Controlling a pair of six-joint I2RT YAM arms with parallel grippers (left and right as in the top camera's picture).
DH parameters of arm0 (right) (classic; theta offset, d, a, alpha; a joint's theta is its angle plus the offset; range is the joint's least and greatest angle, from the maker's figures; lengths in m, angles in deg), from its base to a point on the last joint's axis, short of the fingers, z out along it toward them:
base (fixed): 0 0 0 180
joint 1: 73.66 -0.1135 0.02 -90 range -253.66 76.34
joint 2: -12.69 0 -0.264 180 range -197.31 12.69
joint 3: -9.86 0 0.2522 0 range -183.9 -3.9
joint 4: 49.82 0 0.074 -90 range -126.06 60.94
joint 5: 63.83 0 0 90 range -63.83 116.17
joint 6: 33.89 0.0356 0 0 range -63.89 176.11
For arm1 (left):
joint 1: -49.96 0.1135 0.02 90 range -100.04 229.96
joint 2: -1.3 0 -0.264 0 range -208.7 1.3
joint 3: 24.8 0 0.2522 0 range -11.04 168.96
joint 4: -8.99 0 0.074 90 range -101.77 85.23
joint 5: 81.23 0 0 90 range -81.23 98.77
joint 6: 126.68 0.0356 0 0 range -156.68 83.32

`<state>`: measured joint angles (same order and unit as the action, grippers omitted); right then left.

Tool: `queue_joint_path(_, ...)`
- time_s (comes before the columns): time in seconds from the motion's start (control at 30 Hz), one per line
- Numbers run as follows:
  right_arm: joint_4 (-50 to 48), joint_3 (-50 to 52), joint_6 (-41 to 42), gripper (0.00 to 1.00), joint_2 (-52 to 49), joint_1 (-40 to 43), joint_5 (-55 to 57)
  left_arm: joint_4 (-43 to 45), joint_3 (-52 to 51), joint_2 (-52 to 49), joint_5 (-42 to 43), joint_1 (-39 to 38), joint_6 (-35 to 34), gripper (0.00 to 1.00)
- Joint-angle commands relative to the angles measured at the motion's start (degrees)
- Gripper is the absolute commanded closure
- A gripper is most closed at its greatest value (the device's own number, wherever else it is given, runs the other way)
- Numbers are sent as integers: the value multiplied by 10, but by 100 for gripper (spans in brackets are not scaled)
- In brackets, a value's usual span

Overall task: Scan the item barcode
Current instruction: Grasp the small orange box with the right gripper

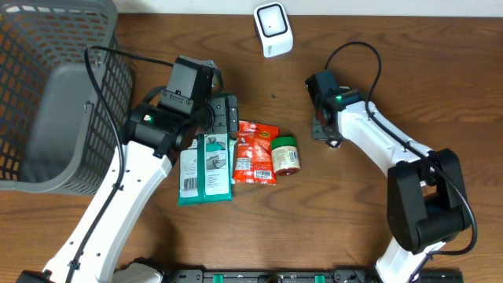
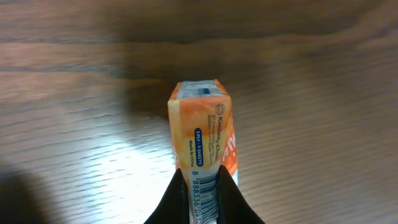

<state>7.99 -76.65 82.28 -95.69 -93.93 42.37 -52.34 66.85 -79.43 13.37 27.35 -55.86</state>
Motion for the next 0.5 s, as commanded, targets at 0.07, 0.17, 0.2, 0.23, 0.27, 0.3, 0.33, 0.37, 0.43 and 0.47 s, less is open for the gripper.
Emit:
queue_joint_path(0.07,-11,8,10,79,-5,-8,-58,-1,10,-2,1,0,12,13)
queue_joint_path(0.17,-20,12,10,72,-5,-8,-77,-1,10,-2,1,0,12,13)
queue_joint_path(0.2,-25,13,10,71,-5,-8,-87,-1,10,-2,1,0,12,13)
queue_joint_path(0.23,-31,13,9,71,-5,-8,-105,-1,10,-2,1,0,12,13)
queue_joint_path(0.27,-33,13,8,71,-5,-8,-110,-1,10,-2,1,0,12,13)
queue_joint_path(0.3,-35,12,0,71,-5,-8,-117,-1,10,-2,1,0,12,13)
queue_joint_path(0.33,-38,12,-14,71,-5,-8,-124,-1,10,-2,1,0,12,12)
queue_joint_path(0.37,-42,12,-32,72,-5,-7,-132,-1,10,-2,1,0,12,13)
queue_joint_path(0.43,-47,10,-73,74,-3,-2,-149,-1,10,-2,1,0,12,13)
queue_joint_path(0.47,-46,8,-89,74,-2,2,-157,-1,10,-2,1,0,12,13)
